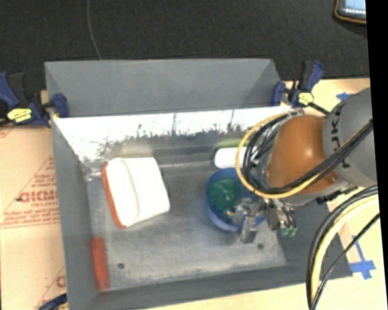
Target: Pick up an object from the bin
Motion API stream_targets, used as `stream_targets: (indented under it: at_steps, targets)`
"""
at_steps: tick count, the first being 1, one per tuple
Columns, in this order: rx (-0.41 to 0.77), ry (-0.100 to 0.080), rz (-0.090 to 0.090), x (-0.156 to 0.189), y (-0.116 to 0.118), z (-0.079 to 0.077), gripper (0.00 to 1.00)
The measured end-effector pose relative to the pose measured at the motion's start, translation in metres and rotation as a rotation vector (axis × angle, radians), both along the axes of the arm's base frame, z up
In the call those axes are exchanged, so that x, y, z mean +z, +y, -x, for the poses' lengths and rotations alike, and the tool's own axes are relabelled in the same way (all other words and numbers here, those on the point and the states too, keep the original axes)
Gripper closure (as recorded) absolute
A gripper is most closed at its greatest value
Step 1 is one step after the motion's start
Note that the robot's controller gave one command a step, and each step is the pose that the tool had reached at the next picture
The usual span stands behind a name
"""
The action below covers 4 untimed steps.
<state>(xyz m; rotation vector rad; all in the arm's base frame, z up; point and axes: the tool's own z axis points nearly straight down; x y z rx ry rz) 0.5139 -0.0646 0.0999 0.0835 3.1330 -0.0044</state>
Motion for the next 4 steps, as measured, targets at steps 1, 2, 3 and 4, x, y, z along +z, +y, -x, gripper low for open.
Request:
stream_targets:
  at_steps: [1,2,3,4]
  targets:
    - [-0.002,0.0,0.0,0.002,0.0,0.002,1.0]
    - [0.007,0.001,0.001,0.003,0.004,0.009,1.0]
    - [0.002,0.003,0.001,0.116,0.001,0.011,1.0]
    - [0.02,0.0,0.001,0.041,0.022,0.011,1.0]
